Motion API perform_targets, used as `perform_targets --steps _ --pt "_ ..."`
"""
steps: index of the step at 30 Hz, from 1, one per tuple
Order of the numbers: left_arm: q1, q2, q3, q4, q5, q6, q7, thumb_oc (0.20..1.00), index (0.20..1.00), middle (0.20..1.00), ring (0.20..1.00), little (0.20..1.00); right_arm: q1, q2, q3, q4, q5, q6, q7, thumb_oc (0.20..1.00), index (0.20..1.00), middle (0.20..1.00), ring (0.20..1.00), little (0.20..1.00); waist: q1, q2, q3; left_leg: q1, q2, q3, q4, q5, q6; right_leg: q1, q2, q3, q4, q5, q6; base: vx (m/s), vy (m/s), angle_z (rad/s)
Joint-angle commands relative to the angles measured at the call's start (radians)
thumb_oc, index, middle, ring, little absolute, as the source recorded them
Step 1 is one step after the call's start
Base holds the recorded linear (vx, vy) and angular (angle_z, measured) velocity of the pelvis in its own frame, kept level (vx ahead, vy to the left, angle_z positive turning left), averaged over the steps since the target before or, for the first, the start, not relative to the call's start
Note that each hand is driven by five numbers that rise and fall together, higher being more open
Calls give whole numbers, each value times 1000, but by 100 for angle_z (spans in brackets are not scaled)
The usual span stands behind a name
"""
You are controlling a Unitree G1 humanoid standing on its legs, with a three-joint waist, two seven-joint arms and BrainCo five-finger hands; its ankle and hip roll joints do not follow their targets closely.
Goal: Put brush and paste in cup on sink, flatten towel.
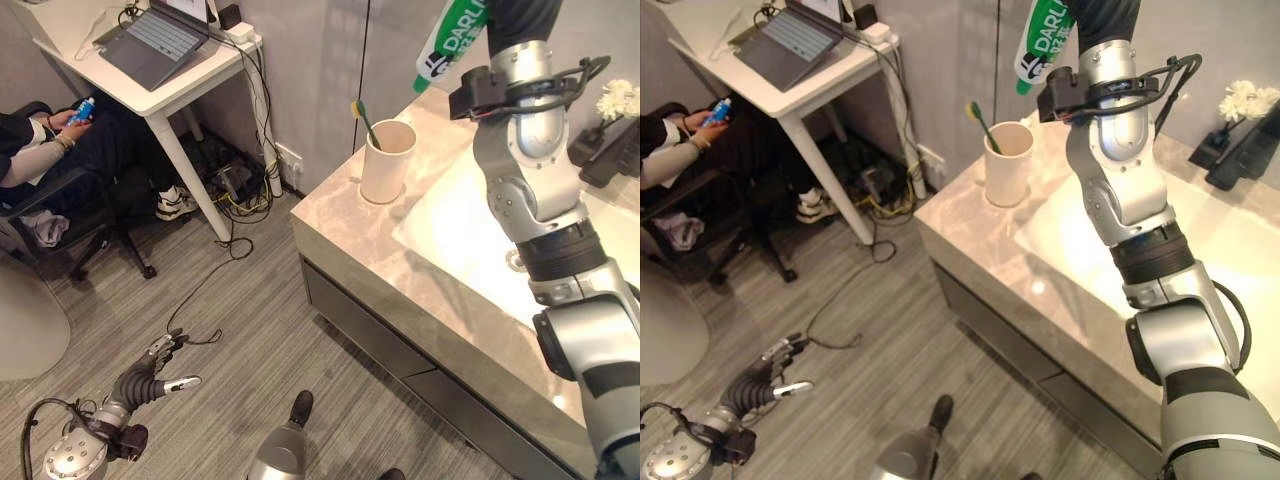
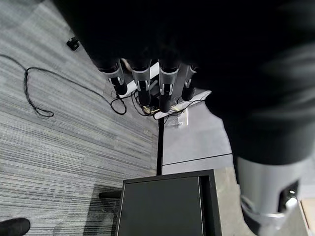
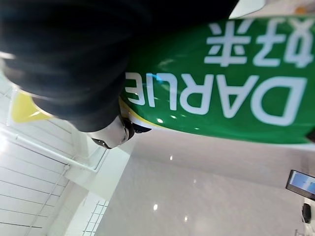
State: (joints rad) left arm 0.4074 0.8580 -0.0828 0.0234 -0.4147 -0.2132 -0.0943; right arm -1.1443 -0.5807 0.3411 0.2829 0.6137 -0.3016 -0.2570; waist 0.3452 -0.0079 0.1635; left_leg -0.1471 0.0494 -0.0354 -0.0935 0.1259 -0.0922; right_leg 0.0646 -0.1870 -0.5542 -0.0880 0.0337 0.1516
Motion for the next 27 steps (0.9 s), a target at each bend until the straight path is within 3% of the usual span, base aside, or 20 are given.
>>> perform_targets --steps 1,9,15,27 --pt "-50 71 -19 -18 49 -59 7 1000 1000 1000 1000 1000 -144 -2 14 12 -11 -63 -33 200 200 200 200 200 -25 -50 -57 -20 28 76 6 17 -46 -7 -55 56 6 65 41 32 16 -2" --pt "-64 86 -42 -5 41 -64 1 1000 1000 1000 1000 1000 -166 -5 43 45 -16 -55 -38 200 200 200 200 200 -24 -51 -49 -42 22 74 6 17 -45 -27 -58 60 3 68 46 13 6 -2" --pt "-74 104 -57 -9 29 -67 0 1000 1000 1000 1000 1000 -199 55 47 108 -18 -57 -63 200 200 200 200 200 -18 -47 -44 -51 18 79 6 14 -42 -34 -62 64 1 71 51 26 10 -7" --pt "-77 81 -72 9 38 -66 10 1000 1000 1000 1000 1000 -192 96 48 149 -7 -55 -57 200 200 200 200 200 -5 -52 -34 -54 13 68 6 10 -39 -30 -60 55 1 69 53 2 0 1"
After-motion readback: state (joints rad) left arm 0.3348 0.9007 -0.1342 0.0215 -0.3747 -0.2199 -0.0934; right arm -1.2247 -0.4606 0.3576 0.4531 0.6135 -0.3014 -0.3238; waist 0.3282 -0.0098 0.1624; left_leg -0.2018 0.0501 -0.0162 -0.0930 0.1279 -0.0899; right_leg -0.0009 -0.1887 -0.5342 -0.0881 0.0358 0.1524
